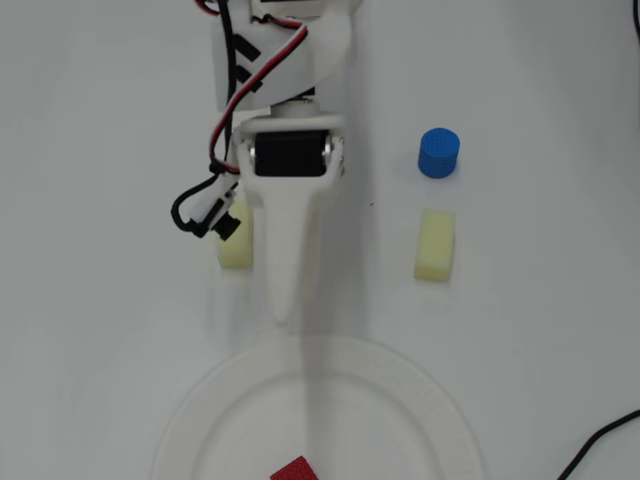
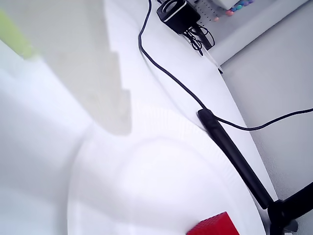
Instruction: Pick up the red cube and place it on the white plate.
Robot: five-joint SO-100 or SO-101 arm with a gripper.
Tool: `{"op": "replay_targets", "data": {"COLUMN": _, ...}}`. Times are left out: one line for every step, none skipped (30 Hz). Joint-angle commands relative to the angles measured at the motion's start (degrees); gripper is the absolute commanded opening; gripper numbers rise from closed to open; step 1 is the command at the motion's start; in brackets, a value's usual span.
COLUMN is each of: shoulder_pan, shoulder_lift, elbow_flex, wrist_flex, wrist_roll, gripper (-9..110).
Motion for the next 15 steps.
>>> {"op": "replay_targets", "data": {"shoulder_pan": -0.26, "shoulder_lift": 9.76, "elbow_flex": -2.99, "wrist_flex": 11.69, "wrist_roll": 0.26, "gripper": 49}}
{"op": "replay_targets", "data": {"shoulder_pan": -0.26, "shoulder_lift": 12.13, "elbow_flex": -2.55, "wrist_flex": 14.33, "wrist_roll": 0.26, "gripper": 49}}
{"op": "replay_targets", "data": {"shoulder_pan": -0.18, "shoulder_lift": 14.85, "elbow_flex": -1.93, "wrist_flex": 17.14, "wrist_roll": 0.35, "gripper": 50}}
{"op": "replay_targets", "data": {"shoulder_pan": -0.18, "shoulder_lift": 17.58, "elbow_flex": -1.14, "wrist_flex": 19.95, "wrist_roll": 0.35, "gripper": 50}}
{"op": "replay_targets", "data": {"shoulder_pan": -0.18, "shoulder_lift": 20.48, "elbow_flex": 0.00, "wrist_flex": 22.68, "wrist_roll": 0.26, "gripper": 50}}
{"op": "replay_targets", "data": {"shoulder_pan": -0.26, "shoulder_lift": 23.64, "elbow_flex": 1.58, "wrist_flex": 24.96, "wrist_roll": 0.00, "gripper": 51}}
{"op": "replay_targets", "data": {"shoulder_pan": -0.35, "shoulder_lift": 27.16, "elbow_flex": 3.78, "wrist_flex": 26.63, "wrist_roll": -0.26, "gripper": 51}}
{"op": "replay_targets", "data": {"shoulder_pan": -0.53, "shoulder_lift": 30.94, "elbow_flex": 6.42, "wrist_flex": 27.95, "wrist_roll": -0.62, "gripper": 51}}
{"op": "replay_targets", "data": {"shoulder_pan": -0.62, "shoulder_lift": 34.98, "elbow_flex": 9.32, "wrist_flex": 28.92, "wrist_roll": -1.05, "gripper": 51}}
{"op": "replay_targets", "data": {"shoulder_pan": -0.79, "shoulder_lift": 38.94, "elbow_flex": 12.30, "wrist_flex": 29.88, "wrist_roll": -1.23, "gripper": 51}}
{"op": "replay_targets", "data": {"shoulder_pan": -0.97, "shoulder_lift": 43.15, "elbow_flex": 15.38, "wrist_flex": 30.76, "wrist_roll": -1.58, "gripper": 51}}
{"op": "replay_targets", "data": {"shoulder_pan": -0.97, "shoulder_lift": 47.37, "elbow_flex": 18.63, "wrist_flex": 31.46, "wrist_roll": -1.67, "gripper": 50}}
{"op": "replay_targets", "data": {"shoulder_pan": -1.05, "shoulder_lift": 51.50, "elbow_flex": 21.80, "wrist_flex": 32.17, "wrist_roll": -1.67, "gripper": 50}}
{"op": "replay_targets", "data": {"shoulder_pan": -1.05, "shoulder_lift": 55.72, "elbow_flex": 24.96, "wrist_flex": 32.87, "wrist_roll": -1.76, "gripper": 50}}
{"op": "replay_targets", "data": {"shoulder_pan": -0.97, "shoulder_lift": 59.77, "elbow_flex": 27.95, "wrist_flex": 33.40, "wrist_roll": -1.85, "gripper": 50}}
